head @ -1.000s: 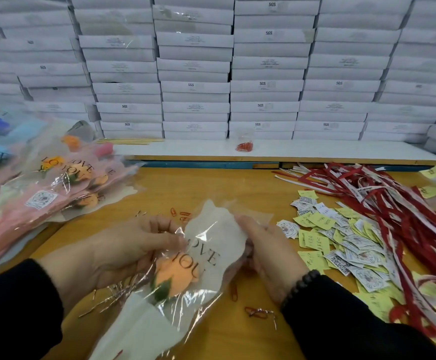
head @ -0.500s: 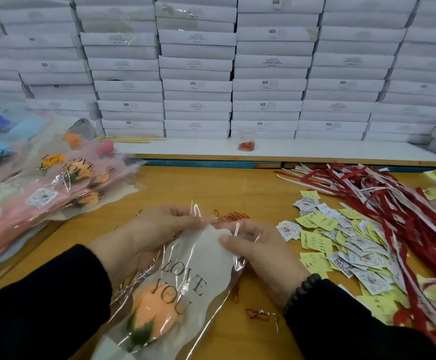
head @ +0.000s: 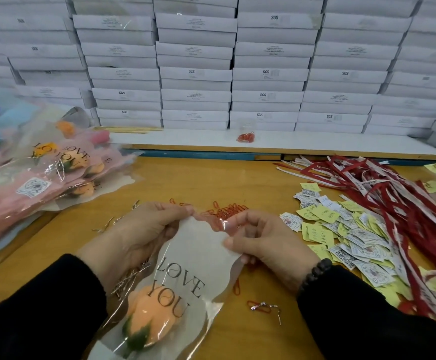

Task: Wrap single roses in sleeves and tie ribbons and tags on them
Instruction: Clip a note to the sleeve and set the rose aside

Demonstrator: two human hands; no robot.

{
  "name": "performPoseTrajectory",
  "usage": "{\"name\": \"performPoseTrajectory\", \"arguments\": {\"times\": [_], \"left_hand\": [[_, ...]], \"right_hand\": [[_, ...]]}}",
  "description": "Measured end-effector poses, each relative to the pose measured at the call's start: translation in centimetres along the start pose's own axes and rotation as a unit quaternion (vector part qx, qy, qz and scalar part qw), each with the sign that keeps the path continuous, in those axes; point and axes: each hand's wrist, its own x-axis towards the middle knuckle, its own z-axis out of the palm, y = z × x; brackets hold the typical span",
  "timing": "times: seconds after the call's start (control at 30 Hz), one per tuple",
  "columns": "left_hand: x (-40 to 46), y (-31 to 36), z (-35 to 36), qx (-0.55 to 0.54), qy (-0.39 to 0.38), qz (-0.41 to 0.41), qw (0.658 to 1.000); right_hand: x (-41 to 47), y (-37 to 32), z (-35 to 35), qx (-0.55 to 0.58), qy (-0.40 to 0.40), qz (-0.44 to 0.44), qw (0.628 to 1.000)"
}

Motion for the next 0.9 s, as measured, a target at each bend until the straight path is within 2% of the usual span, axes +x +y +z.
{"name": "performPoseTrajectory", "arguments": {"times": [0.1, 0.17, 0.23, 0.3, 0.37, 0.5, 0.7, 0.8, 0.9], "left_hand": [[-0.1, -0.3, 0.3, -0.021, 0.004, 0.002, 1.000], [-0.1, -0.2, 0.4, -0.026, 0.010, 0.013, 1.000], [0.1, -0.3, 0.3, -0.026, 0.013, 0.027, 0.999], [0.3, -0.5, 0.3, -0.020, 0.017, 0.035, 0.999], [0.2, -0.7, 0.5, -0.020, 0.021, 0.033, 0.999], [0.0, -0.7, 0.9, -0.023, 0.025, 0.027, 0.999], [-0.5, -0.6, 0.9, -0.035, 0.043, 0.029, 0.998], [-0.7, -0.6, 1.0, -0.028, 0.045, 0.029, 0.998], [-1.0, -0.5, 1.1, -0.024, 0.038, 0.030, 0.999]], "right_hand": [[0.2, -0.2, -0.8, -0.049, 0.039, 0.009, 0.998], [0.6, -0.4, -2.3, -0.115, 0.105, -0.007, 0.988], [1.1, -0.1, -4.5, -0.243, 0.189, -0.050, 0.950], [1.2, 0.4, -6.6, -0.378, 0.235, -0.068, 0.893], [1.3, 1.0, -8.0, -0.465, 0.239, -0.049, 0.851], [1.4, 1.6, -8.3, -0.540, 0.194, -0.007, 0.819], [1.5, 1.4, -7.7, -0.656, 0.160, -0.042, 0.737], [1.5, 1.4, -7.1, -0.687, 0.170, -0.068, 0.703], [1.5, 1.2, -7.0, -0.694, 0.219, -0.097, 0.679]]}}
